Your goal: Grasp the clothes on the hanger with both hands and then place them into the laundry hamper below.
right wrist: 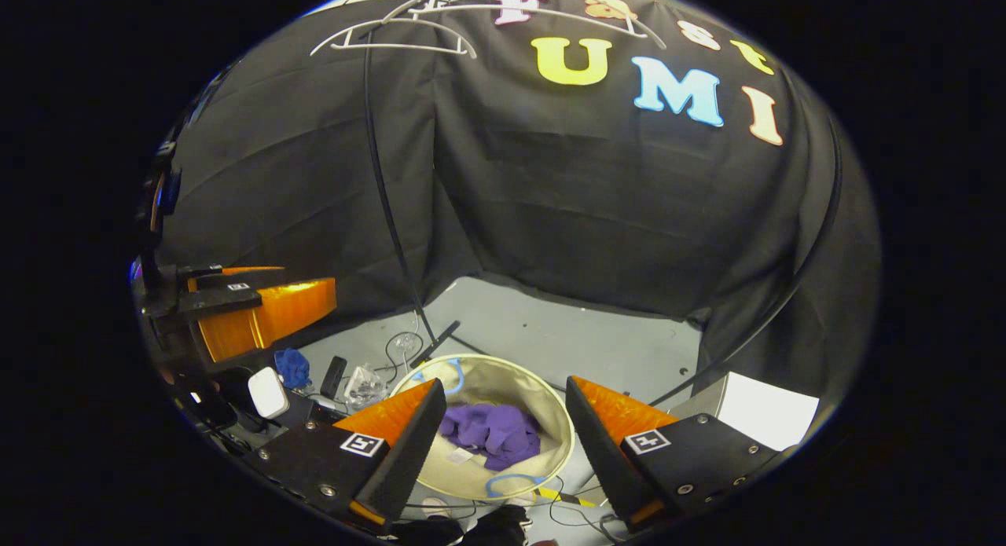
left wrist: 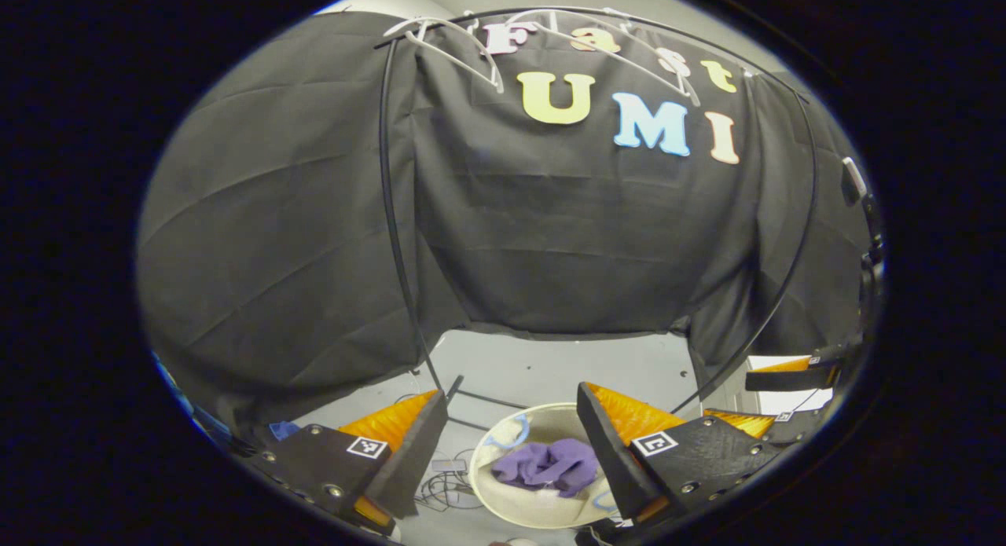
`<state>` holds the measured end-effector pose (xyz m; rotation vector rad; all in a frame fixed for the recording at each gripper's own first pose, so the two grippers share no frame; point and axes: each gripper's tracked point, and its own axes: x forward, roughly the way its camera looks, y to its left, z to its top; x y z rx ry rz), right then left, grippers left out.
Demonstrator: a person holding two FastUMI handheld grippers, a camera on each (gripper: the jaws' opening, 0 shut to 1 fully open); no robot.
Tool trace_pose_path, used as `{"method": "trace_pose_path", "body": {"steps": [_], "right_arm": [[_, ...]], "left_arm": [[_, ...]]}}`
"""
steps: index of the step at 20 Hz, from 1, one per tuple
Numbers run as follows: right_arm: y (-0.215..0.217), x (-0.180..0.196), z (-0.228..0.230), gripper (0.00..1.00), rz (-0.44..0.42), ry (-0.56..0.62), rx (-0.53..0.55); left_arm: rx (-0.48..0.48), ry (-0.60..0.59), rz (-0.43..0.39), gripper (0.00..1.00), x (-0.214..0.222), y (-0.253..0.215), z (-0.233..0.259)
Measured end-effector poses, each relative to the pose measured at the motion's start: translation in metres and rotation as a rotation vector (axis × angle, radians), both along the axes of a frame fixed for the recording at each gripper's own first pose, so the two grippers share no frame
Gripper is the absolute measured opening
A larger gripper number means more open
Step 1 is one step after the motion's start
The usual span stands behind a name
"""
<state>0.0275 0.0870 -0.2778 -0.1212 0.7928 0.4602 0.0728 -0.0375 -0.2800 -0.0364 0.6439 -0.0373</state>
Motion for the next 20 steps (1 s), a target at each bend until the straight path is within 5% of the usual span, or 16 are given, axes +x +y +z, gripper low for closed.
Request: {"method": "trace_pose_path", "body": {"steps": [7, 9, 10, 20], "right_arm": [[-0.006, 0.025, 0.113, 0.95, -0.108, -0.23, 0.122], [-0.009, 0.032, 0.148, 0.95, -0.136, -0.311, 0.144], [-0.011, 0.033, 0.166, 0.95, -0.15, -0.348, 0.155], [-0.049, 0.042, 0.297, 0.93, -0.279, -0.656, 0.184]], "left_arm": [[-0.014, -0.206, 0.002, 1.0, 0.014, 0.025, 0.108], [-0.014, -0.29, -0.013, 0.89, 0.019, 0.031, 0.153], [-0.01, -0.332, -0.022, 1.0, 0.02, 0.033, 0.173], [-0.04, -0.601, -0.071, 1.0, -0.002, 0.048, 0.326]]}}
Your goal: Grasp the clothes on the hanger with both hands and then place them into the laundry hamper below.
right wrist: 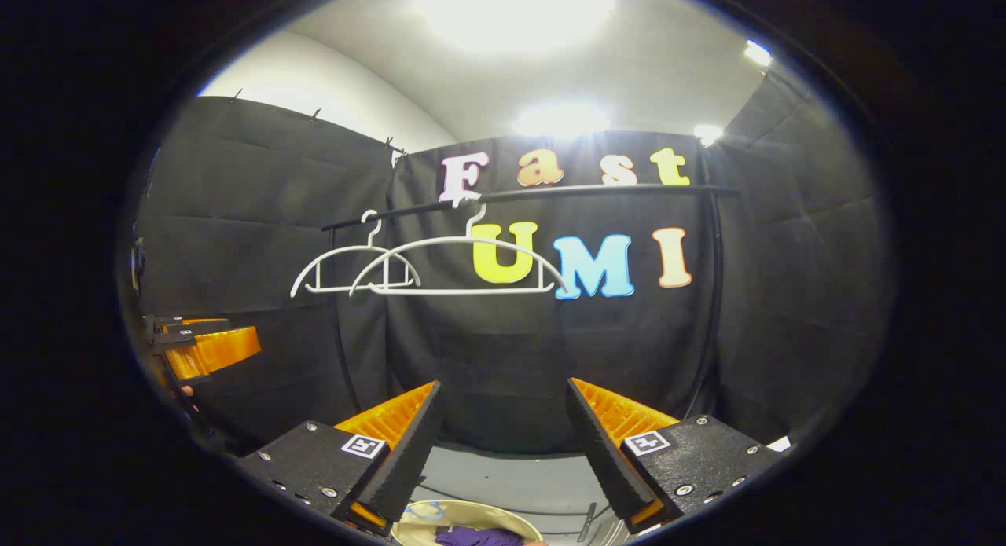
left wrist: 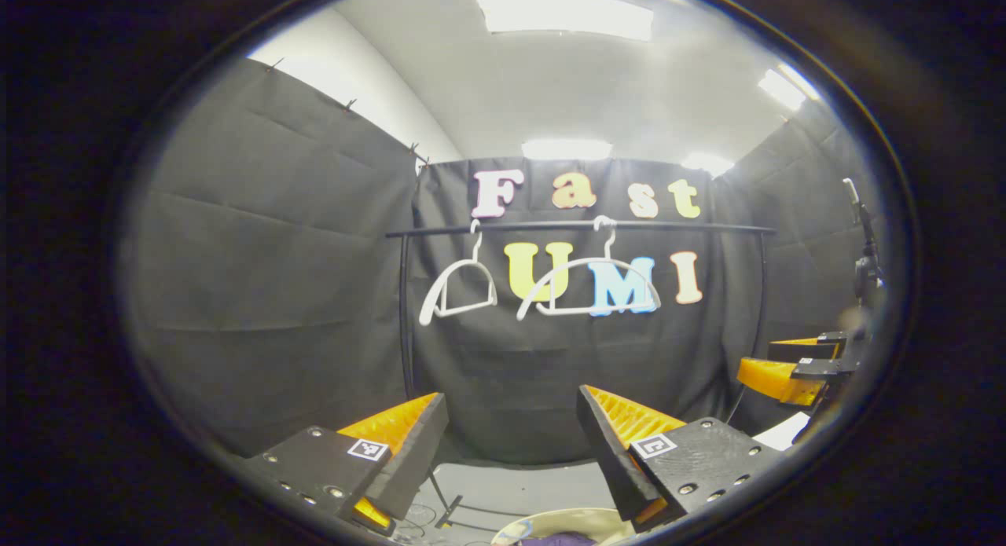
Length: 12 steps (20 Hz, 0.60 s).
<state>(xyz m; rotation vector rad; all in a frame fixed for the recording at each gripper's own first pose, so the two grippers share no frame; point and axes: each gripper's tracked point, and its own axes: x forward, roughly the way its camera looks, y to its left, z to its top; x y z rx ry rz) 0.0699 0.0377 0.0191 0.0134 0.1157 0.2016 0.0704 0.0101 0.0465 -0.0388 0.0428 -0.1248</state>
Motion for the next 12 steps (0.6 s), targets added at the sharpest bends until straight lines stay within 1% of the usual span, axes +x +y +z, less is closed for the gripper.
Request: {"method": "trace_pose_path", "body": {"steps": [2, 3, 4, 5, 6, 8, 12], "right_arm": [[-0.011, -0.004, 0.019, 0.93, -0.035, -0.046, 0.002], [-0.017, -0.006, 0.027, 0.95, -0.051, -0.07, 0.003], [-0.022, -0.008, 0.032, 0.92, -0.069, -0.089, 0.002], [-0.026, -0.01, 0.036, 0.92, -0.084, -0.105, 0.003], [-0.028, -0.012, 0.038, 0.94, -0.093, -0.113, 0.006], [-0.03, -0.017, 0.039, 0.93, -0.104, -0.114, 0.016], [-0.032, -0.015, 0.035, 0.94, -0.115, -0.107, 0.019]], "left_arm": [[0.003, -0.02, -0.004, 1.0, -0.007, 0.005, 0.014], [0.006, -0.033, -0.001, 1.0, -0.01, 0.008, 0.02], [0.01, -0.045, 0.001, 1.0, -0.013, 0.012, 0.024], [0.01, -0.05, 0.002, 1.0, -0.017, 0.013, 0.025], [0.007, -0.054, 0.001, 1.0, -0.018, 0.014, 0.028], [0.001, -0.06, -0.001, 1.0, -0.018, 0.014, 0.028], [0.007, -0.068, -0.001, 1.0, -0.013, 0.011, 0.024]]}}
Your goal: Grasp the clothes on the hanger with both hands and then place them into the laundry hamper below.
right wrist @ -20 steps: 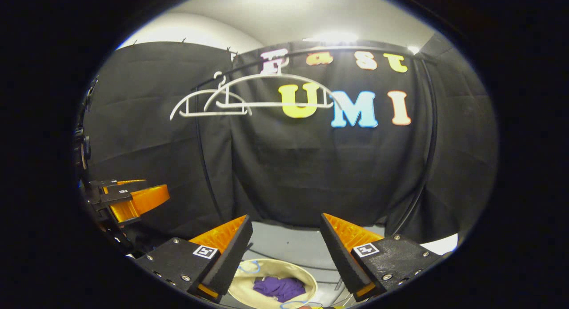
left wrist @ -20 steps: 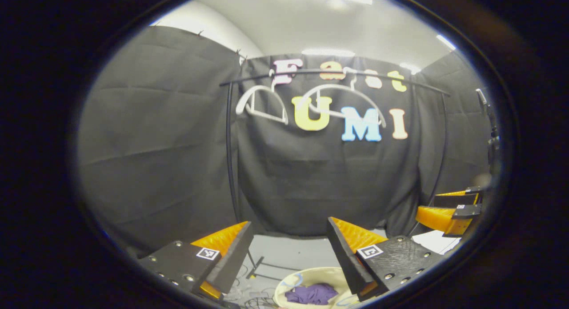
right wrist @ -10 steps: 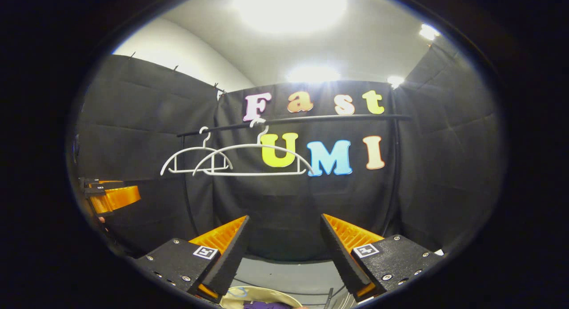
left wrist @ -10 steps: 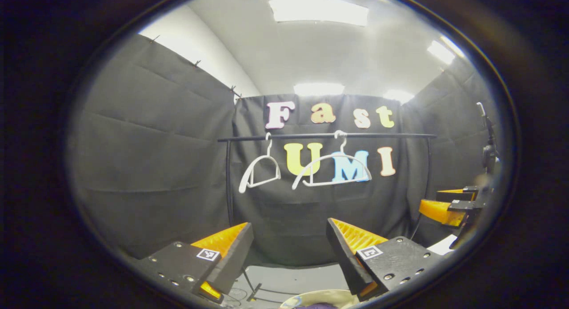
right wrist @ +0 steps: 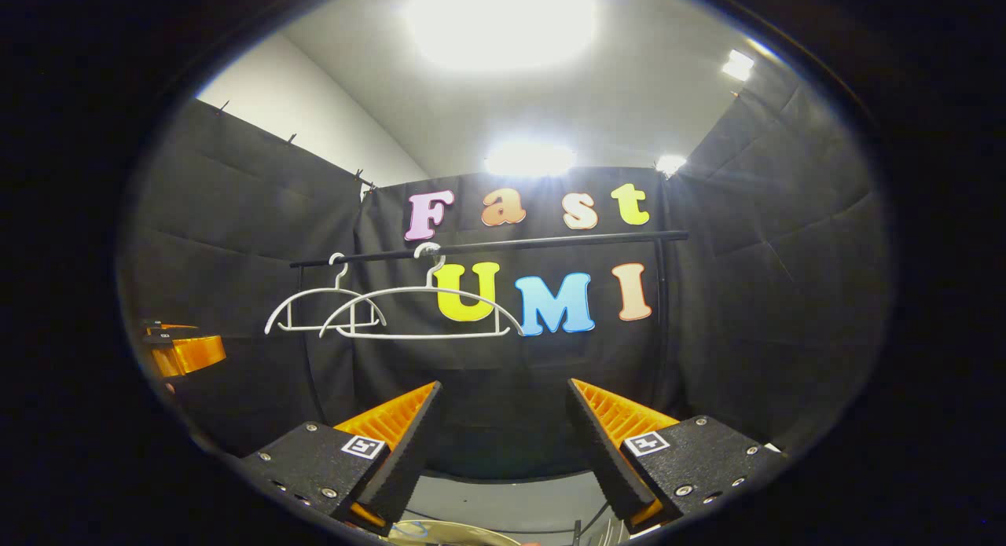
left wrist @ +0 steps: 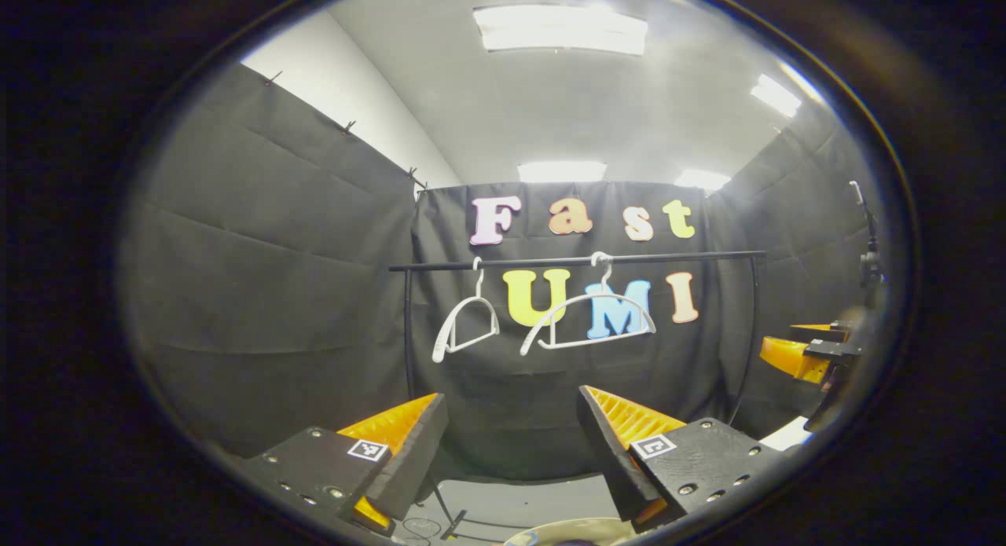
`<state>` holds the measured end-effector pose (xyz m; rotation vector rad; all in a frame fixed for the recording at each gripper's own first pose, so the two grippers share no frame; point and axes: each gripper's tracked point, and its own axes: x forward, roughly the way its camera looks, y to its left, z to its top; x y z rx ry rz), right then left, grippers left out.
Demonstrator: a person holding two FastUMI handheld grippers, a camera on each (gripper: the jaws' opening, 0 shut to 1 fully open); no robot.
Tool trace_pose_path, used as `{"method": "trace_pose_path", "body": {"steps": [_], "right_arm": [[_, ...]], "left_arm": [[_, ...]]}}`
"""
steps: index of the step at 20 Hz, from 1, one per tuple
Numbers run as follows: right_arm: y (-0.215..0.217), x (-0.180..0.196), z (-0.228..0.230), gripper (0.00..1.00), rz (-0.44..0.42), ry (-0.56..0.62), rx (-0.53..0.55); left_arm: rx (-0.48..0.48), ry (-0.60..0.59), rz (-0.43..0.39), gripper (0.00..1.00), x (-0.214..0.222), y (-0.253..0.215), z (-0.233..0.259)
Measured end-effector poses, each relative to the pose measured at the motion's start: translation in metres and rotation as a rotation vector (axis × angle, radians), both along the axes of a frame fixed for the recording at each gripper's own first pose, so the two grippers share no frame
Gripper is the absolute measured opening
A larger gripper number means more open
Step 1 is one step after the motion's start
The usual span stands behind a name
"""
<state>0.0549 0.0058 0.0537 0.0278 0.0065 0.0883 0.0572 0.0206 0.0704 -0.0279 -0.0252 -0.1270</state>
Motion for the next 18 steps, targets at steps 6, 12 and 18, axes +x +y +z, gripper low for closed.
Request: {"method": "trace_pose_path", "body": {"steps": [6, 12, 18], "right_arm": [[0.0037, -0.0001, -0.0053, 0.95, 0.001, 0.015, -0.001], [0.0041, 0.001, -0.0065, 0.94, -0.001, 0.023, -0.009], [0.0021, 0.0003, -0.0049, 0.94, -0.014, 0.015, 0.0]], "left_arm": [[-0.002, -0.004, -0.006, 1.0, -0.0012, -0.0009, -0.0028], [-0.003, 0.005, -0.004, 0.96, -0.0013, 0.0008, -0.0052], [-0.002, 0.003, -0.003, 0.96, 0.003, -0.0011, -0.0082]]}}
